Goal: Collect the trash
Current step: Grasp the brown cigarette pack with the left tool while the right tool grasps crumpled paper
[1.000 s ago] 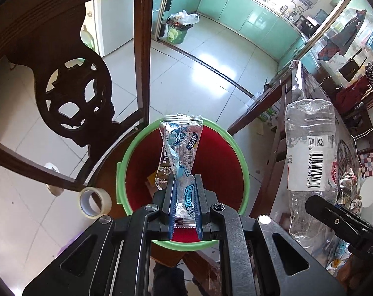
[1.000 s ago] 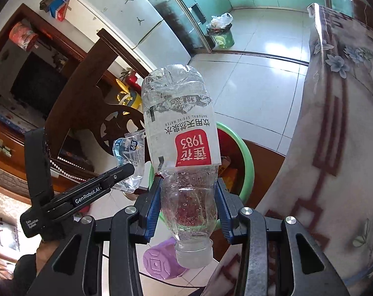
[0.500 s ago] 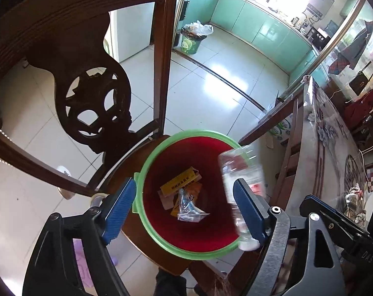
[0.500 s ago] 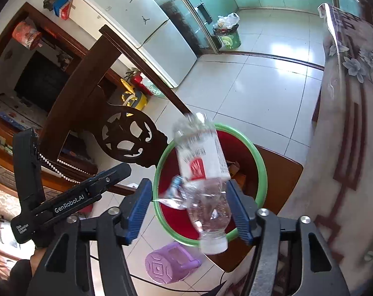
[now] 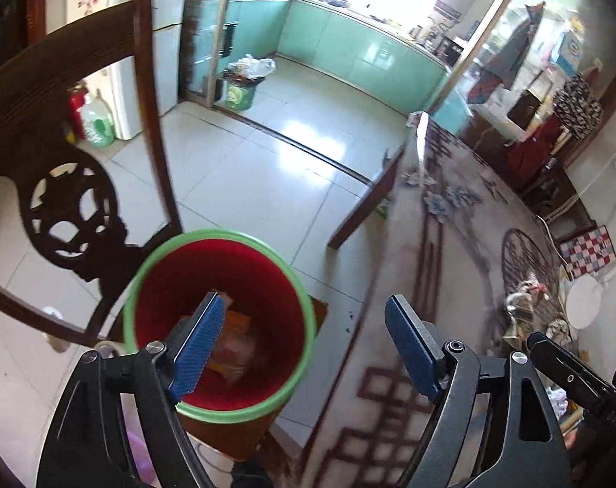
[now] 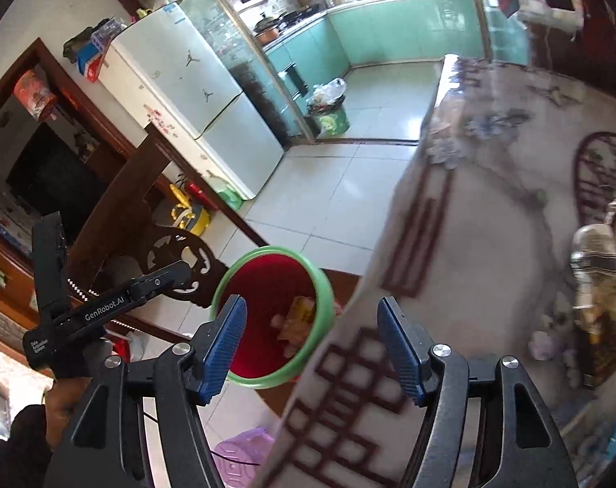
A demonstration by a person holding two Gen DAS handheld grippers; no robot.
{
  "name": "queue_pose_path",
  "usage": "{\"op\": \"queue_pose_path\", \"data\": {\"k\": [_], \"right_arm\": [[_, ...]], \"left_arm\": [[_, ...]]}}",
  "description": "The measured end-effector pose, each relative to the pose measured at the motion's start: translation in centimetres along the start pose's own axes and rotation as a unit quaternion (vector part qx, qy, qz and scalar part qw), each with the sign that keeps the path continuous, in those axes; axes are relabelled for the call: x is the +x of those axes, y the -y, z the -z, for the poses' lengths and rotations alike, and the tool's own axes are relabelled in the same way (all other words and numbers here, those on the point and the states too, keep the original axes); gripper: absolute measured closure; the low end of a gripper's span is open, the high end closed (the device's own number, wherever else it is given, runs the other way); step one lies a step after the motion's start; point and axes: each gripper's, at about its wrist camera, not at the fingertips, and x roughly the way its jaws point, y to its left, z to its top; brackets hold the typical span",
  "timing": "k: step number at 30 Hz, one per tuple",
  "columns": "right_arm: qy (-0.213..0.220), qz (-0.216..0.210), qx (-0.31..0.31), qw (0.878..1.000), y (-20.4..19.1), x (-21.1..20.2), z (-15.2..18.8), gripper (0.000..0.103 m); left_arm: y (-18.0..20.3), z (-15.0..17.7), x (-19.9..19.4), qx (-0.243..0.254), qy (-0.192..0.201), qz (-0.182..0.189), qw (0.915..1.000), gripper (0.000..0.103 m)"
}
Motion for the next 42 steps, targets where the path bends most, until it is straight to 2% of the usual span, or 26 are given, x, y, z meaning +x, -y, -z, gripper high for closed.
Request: {"op": "queue_pose_path", "data": {"k": [5,9,13,16,19,23,25,26,27,28,30,35,36,37,38,39,42], "right_arm": [[0.026,0.051,0.040,0.998,9.1,-7.7,-0.4,0.037],[0.034,0.104,0.065,0.992,17.5,-11.7,-2.2,0.037],[0.038,0.095,0.117,0.988,25.8,-12.9,-4.6,0.037],[0.010,0.091,0.145,0.985,30.3,-10.6,-6.5,0.037],[-0.014,0.094,0.119,0.988,31.5,-6.9,-8.1,0.037],[-0.071,0.096,0.103,0.987,32.6,-1.4,-8.9,0.037],[-0.091,0.080,0.104,0.987,33.3,0.4,-8.8,0.037],[-0.093,0.070,0.104,0.988,33.5,0.8,-8.6,0.044],[-0.091,0.058,0.104,0.989,33.7,1.1,-8.5,0.071],[-0.088,0.044,0.107,0.989,34.0,1.1,-8.3,0.085],[-0.074,0.029,0.111,0.991,34.3,0.2,-8.2,0.091],[-0.011,0.014,0.101,0.995,33.7,-5.0,-8.2,0.092],[0.002,0.017,0.099,0.995,33.6,-6.1,-8.1,0.092],[0.014,0.019,0.100,0.995,33.5,-7.3,-7.9,0.092],[0.023,0.018,0.103,0.994,33.5,-8.3,-7.7,0.092],[0.033,0.014,0.110,0.993,33.5,-9.3,-7.4,0.091],[0.055,-0.001,0.134,0.990,33.5,-12.0,-6.4,0.091]], "left_arm": [[8.0,1.8,1.2,0.053,-0.020,0.044,0.9974,0.022],[13.7,4.4,2.5,0.064,-0.049,0.067,0.9945,0.022],[19.7,7.3,4.6,0.075,-0.092,0.091,0.9888,0.022],[24.3,9.0,6.9,0.088,-0.120,0.097,0.9840,0.022],[27.8,10.2,9.4,0.092,-0.147,0.083,0.9814,0.022],[29.9,10.8,11.0,0.090,-0.156,0.050,0.9823,0.022],[30.3,10.9,11.4,0.084,-0.164,0.040,0.9821,0.022],[30.4,11.0,11.6,0.082,-0.166,0.037,0.9819,0.022],[30.5,11.1,11.7,0.083,-0.168,0.033,0.9817,0.022],[30.6,11.2,11.7,0.085,-0.170,0.028,0.9813,0.022],[30.7,11.3,12.0,0.084,-0.173,0.023,0.9810,0.022],[31.0,11.7,13.3,0.077,-0.185,0.018,0.9796,0.023],[30.9,11.8,13.4,0.077,-0.187,0.019,0.9792,0.030],[30.9,12.0,13.7,0.077,-0.191,0.023,0.9782,0.043],[31.0,12.0,14.1,0.077,-0.200,0.025,0.9765,0.048],[30.9,12.3,14.3,0.074,-0.210,0.028,0.9745,0.052],[30.8,12.2,14.1,0.077,-0.205,0.037,0.9750,0.056]]}}
